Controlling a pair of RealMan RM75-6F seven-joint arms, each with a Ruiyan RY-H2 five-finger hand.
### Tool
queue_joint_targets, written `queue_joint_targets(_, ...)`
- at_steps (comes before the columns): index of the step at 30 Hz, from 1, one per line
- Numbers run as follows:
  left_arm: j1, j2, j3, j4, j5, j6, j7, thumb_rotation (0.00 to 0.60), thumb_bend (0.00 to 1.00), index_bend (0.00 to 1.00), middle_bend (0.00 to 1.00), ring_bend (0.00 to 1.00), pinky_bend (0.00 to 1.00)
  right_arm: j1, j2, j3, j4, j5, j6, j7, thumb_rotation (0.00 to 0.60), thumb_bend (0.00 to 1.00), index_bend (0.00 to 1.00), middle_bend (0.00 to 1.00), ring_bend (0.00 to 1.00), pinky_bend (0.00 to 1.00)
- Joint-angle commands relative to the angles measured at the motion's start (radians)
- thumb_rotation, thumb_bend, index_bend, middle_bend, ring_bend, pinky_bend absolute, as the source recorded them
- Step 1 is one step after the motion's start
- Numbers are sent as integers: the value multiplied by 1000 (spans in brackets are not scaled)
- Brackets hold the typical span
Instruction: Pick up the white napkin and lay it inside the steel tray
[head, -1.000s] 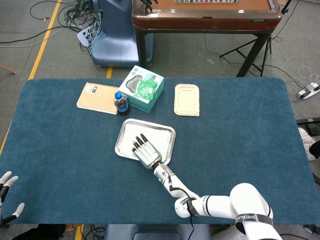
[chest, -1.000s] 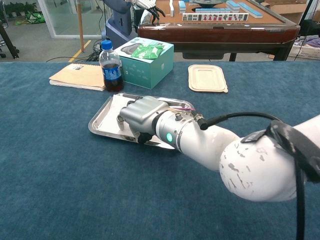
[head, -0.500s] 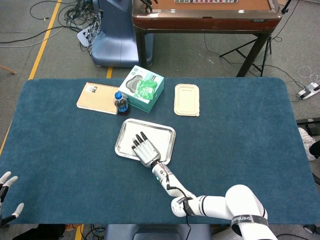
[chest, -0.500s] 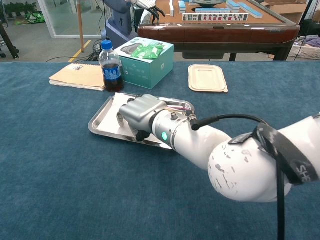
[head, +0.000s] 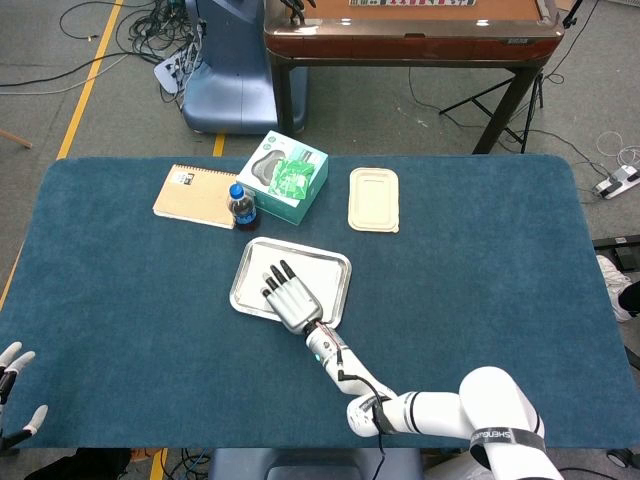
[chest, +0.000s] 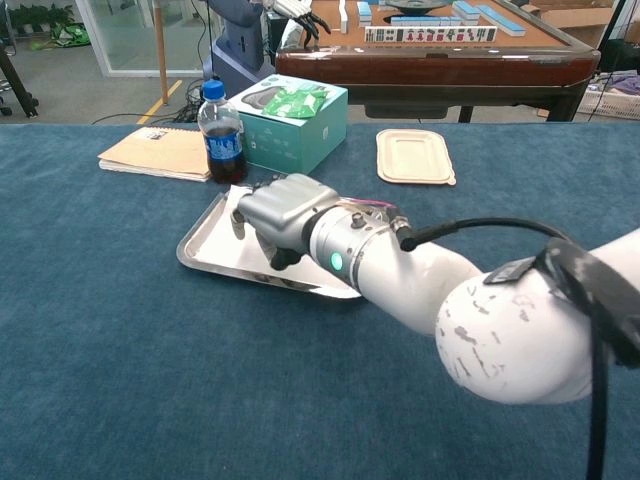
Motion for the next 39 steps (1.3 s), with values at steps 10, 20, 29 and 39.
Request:
queue_joint_targets(10, -25, -4, -12, -3, 12, -15, 13, 600, 242, 174, 91, 92, 0, -243, 336, -110, -448, -176, 356, -3, 600, 614, 283, 198, 55, 136)
queue_joint_targets(20, -52, 4, -23, -20, 20, -32, 33, 600, 242, 174, 91, 93, 0, -441, 575, -220, -626, -310, 538, 74, 600, 574, 283, 218, 89, 208)
queue_joint_targets(29, -76, 4, -31, -38, 24, -48, 54, 600, 243, 174, 91, 93, 0, -649, 733, -331, -676, -418, 692, 194, 600, 574, 278, 218, 89, 220)
queue_joint_targets(39, -92, 1, -30, -59, 34, -56, 74, 600, 242, 170, 91, 92, 0, -793, 808, -389, -647, -485, 703, 370, 600, 574, 237, 218, 89, 236)
